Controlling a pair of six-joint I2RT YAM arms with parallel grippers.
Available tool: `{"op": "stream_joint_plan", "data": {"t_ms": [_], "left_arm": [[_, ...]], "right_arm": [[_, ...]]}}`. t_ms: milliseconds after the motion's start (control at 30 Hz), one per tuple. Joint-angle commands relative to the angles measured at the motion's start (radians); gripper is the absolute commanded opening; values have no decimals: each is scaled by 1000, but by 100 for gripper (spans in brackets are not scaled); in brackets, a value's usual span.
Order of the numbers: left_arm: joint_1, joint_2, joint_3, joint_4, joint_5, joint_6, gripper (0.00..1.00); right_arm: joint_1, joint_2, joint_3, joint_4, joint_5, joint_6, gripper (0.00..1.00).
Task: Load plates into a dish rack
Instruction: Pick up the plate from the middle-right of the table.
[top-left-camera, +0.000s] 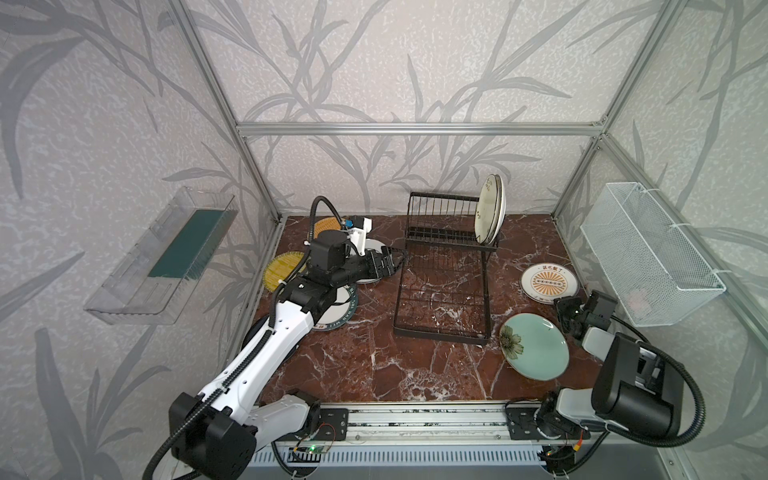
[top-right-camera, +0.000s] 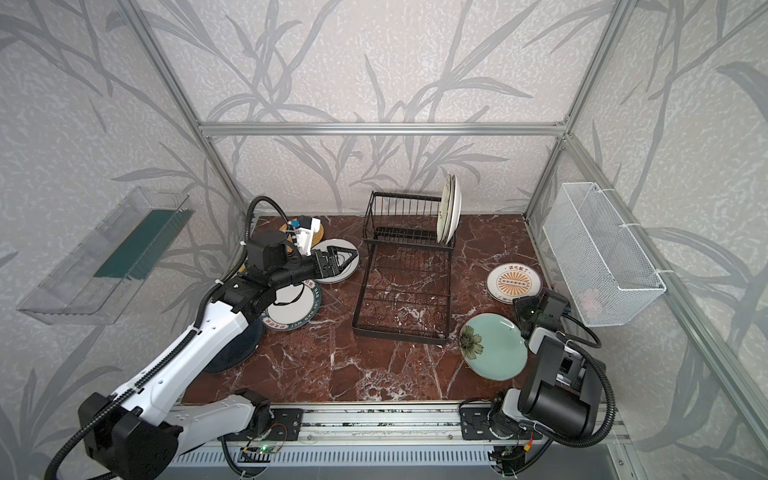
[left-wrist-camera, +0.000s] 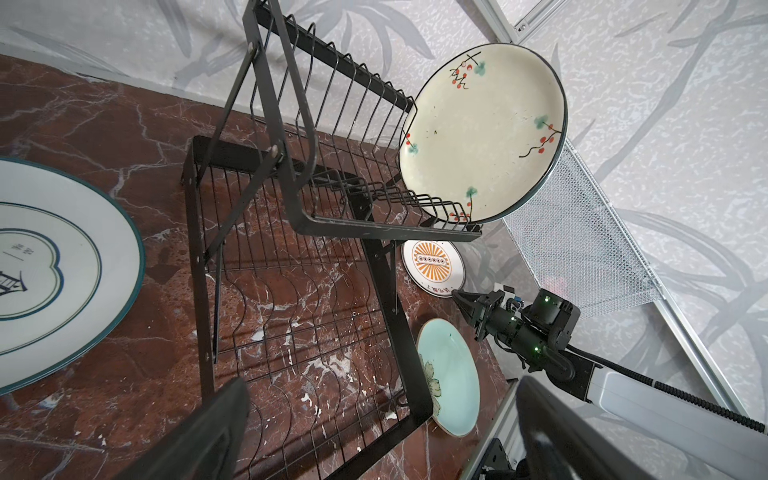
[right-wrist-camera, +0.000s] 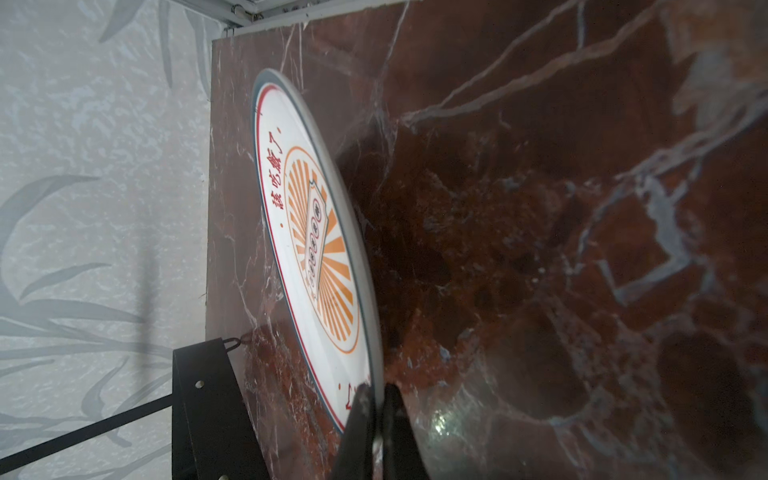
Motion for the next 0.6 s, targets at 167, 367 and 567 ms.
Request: {"op": "stream_joint_plan", "data": {"t_ms": [167, 367, 567], "left_arm": [[5, -47, -3, -27, -39, 65, 99], [4, -60, -11, -22, -50, 105, 99], [-9, -84, -48, 38, -77, 129, 99]], "right_arm": [[80, -51, 106, -62, -25, 32, 0], [116, -88, 180, -175, -57, 55, 0], [138, -159, 289, -502, -30, 39, 0]]}}
